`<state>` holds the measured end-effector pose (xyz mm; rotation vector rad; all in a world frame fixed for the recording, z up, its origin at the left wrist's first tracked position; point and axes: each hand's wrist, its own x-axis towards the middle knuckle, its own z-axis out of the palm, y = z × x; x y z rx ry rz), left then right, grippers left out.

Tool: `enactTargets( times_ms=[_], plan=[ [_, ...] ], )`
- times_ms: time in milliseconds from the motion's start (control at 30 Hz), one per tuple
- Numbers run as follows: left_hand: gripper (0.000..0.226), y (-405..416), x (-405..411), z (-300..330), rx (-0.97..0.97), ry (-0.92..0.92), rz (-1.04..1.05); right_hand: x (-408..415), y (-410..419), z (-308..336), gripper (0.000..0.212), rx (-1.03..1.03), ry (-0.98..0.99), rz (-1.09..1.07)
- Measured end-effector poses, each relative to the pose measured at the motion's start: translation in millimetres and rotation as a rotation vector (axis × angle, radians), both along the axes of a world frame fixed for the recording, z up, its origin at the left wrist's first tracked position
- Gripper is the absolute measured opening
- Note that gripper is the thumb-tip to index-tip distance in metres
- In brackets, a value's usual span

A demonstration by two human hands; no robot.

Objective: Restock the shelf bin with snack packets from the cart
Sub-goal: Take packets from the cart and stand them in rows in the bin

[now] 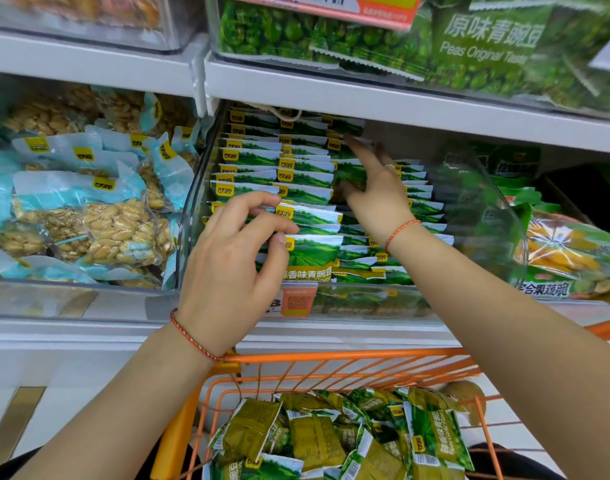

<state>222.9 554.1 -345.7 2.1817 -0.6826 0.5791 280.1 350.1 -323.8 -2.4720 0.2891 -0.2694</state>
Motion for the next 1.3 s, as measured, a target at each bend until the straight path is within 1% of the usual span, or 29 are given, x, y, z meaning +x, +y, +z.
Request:
enactTargets(
  times_ms=[67,133,267,367,400,467,533,567,633,667,700,733,767,800,833,867,900,967,1000,1033,1067,1100,1133,1200,1233,1300],
  plan=[
    [0.023,2.3,-1.0,1.2,-0.013,0.012,-0.014,-6.7,-2.9,3.5,0.064,0.073,-0.076,-0.015],
    [0.022,6.1,-5.7,6.1,-0.023,0.038,-0.021,-20.3,-7.3,7.8,0.06,0.095,-0.109,-0.003],
    [0.021,10.4,-30.1,28.2,-0.004,0.095,-0.072,-65.7,-14.3,23.1,0.036,-0.027,-0.123,0.049],
    [0.021,9.1,-61.9,47.7,0.078,0.088,-0.137,-110.7,-16.6,36.4,0.015,-0.119,-0.266,0.09],
    [0.021,6.7,-73.2,52.8,0.116,0.113,-0.183,-126.5,-16.7,40.5,0.014,-0.15,-0.292,0.127],
    [0.023,0.2,-96.9,59.0,0.26,0.216,-0.321,-158.2,-15.1,44.5,0.021,-0.23,-0.264,0.257],
    [0.022,-7.6,-117.3,58.7,0.571,0.343,-0.432,-185.2,-11.7,40.9,0.029,-0.368,-0.143,0.409],
    [0.023,-10.8,-125.1,55.2,0.746,0.435,-0.457,-195.8,-10.2,35.2,0.031,-0.467,-0.037,0.465],
    [0.027,-14.8,-135.5,47.9,1.035,0.679,-0.361,-213.9,-9.7,19.4,0.026,-0.657,0.224,0.535],
    [0.029,-15.7,-139.1,42.3,1.162,0.783,-0.299,-221.9,-8.8,10.5,0.022,-0.694,0.374,0.553],
    [0.035,-17.5,-140.1,32.8,1.288,0.809,-0.308,-230.3,-6.4,0.2,0.021,-0.692,0.54,0.565],
    [0.048,-19.7,-140.3,21.1,1.399,0.829,-0.353,-237.6,-2.8,-11.0,0.024,-0.691,0.684,0.577],
    [0.065,-21.6,-139.6,7.1,1.494,0.85,-0.38,-242.7,1.5,-23.3,0.026,-0.707,0.785,0.587],
    [0.077,-23.9,-140.8,-2.8,1.583,0.863,-0.378,-246.4,6.3,-34.5,0.027,-0.735,0.839,0.598],
    [0.08,-26.5,-141.5,-11.8,1.639,0.843,-0.377,-248.3,11.0,-44.8,0.024,-0.751,0.861,0.604],
    [0.077,-26.4,-143.0,-17.9,1.675,0.805,-0.388,-249.4,15.7,-53.6,0.021,-0.747,0.871,0.609],
    [0.069,-27.0,-144.4,-21.7,1.684,0.769,-0.387,-249.7,19.8,-60.5,0.029,-0.729,0.877,0.609],
    [0.053,-25.7,-144.4,-31.3,1.655,0.7,-0.363,-250.9,23.7,-70.1,0.065,-0.679,0.921,0.56],
    [0.052,-23.6,-141.6,-37.4,1.643,0.668,-0.355,-251.5,25.3,-75.3,0.082,-0.669,0.944,0.539],
    [0.055,-20.8,-139.2,-41.4,1.629,0.65,-0.354,-252.5,27.1,-80.2,0.095,-0.693,0.949,0.535],
    [0.06,-18.7,-136.8,-44.1,1.622,0.635,-0.356,-253.9,29.6,-83.2,0.102,-0.753,0.941,0.549],
    [0.063,-16.7,-133.7,-47.0,1.602,0.632,-0.36,-254.5,32.0,-87.0,0.105,-0.822,0.927,0.574],
    [0.066,-15.9,-131.2,-47.2,1.567,0.64,-0.366,-255.3,34.7,-89.8,0.103,-0.868,0.917,0.612],
    [0.062,-18.1,-127.9,-44.3,1.469,0.685,-0.404,-255.2,37.9,-94.1,0.086,-0.875,0.901,0.651],
    [0.052,-20.1,-127.9,-42.5,1.403,0.714,-0.424,-255.4,38.8,-92.4,0.075,-0.871,0.885,0.655],
    [0.022,-24.4,-129.5,-40.4,1.271,0.791,-0.442,-254.8,36.1,-86.9,0.061,-0.797,0.838,0.629]
  ],
)
